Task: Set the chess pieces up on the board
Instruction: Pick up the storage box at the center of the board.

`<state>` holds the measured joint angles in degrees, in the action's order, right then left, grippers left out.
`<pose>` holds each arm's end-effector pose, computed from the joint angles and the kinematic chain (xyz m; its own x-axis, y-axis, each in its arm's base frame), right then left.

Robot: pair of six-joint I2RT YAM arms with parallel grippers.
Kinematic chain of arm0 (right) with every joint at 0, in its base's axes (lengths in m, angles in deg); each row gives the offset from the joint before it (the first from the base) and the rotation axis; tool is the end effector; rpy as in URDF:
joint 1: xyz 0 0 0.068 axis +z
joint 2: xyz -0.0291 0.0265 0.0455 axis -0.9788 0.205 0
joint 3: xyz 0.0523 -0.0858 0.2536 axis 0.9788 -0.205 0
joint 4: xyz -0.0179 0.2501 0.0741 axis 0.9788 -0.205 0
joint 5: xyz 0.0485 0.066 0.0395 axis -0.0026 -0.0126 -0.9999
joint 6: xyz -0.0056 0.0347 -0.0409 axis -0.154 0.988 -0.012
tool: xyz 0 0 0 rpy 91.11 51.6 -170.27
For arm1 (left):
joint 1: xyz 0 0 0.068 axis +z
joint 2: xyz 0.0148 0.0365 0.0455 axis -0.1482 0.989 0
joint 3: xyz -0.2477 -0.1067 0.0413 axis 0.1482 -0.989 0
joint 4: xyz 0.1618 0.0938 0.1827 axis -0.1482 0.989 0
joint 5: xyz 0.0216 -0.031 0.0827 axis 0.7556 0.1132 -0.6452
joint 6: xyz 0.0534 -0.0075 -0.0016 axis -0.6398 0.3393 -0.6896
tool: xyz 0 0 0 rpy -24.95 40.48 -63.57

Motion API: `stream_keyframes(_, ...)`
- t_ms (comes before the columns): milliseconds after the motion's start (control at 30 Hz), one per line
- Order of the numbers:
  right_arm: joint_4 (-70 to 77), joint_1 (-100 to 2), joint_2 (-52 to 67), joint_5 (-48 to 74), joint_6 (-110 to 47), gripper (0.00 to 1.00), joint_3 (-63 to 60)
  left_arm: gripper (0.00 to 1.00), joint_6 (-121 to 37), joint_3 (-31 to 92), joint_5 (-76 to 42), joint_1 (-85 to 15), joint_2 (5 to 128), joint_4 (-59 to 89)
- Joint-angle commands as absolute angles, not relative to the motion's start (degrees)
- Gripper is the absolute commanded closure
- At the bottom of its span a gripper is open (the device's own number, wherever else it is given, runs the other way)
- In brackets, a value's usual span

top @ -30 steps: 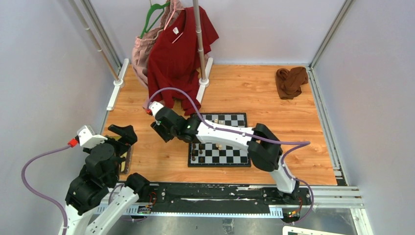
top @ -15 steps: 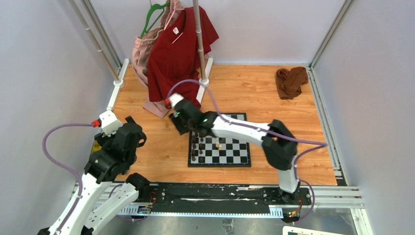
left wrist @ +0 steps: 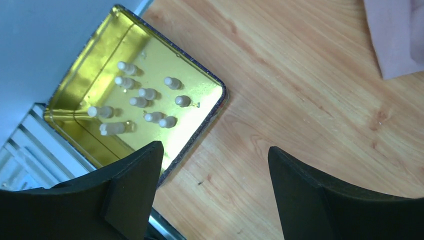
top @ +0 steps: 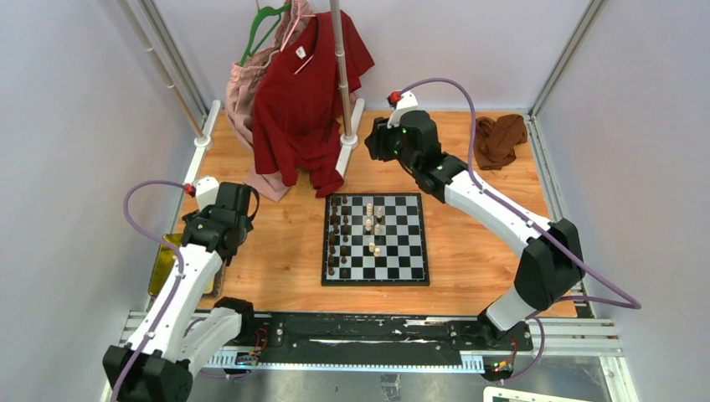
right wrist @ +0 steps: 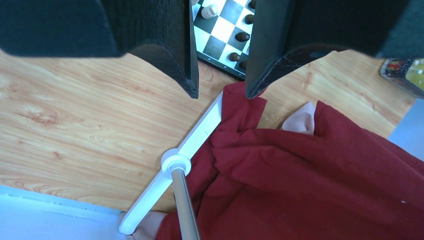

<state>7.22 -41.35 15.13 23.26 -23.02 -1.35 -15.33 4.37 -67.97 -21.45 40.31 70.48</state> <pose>0.3017 0.2238 0.3610 -0.2810 0.1150 -0.9528 -0.5076 0.8247 0.2493 0.1527 -0.0104 0.2758 -0.5200 -0.3463 -0.7808 -0.6562 0.7471 0.1057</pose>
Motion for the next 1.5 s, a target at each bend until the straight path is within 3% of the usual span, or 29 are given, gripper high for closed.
stream_keyframes(0,10.0,-44.2,13.2,19.1,-21.9,0.57,-2.5,0.18,-18.9,2.7,-57.8,-14.9,43.3,62.0)
stream_keyframes(367,10.3,-47.7,13.6,17.5,-22.5,0.57,-2.9,0.23,-18.4,-2.1,-56.7,-9.8,53.0,52.2)
stream_keyframes(800,10.5,-47.8,15.0,16.4,-22.8,0.57,-3.2,0.26,-18.4,-5.5,-52.5,-0.5,52.9,46.5)
stream_keyframes(1467,11.5,-47.7,13.6,15.5,-21.0,0.58,-5.4,0.39,-16.5,-5.6,-47.5,2.1,60.8,39.3)
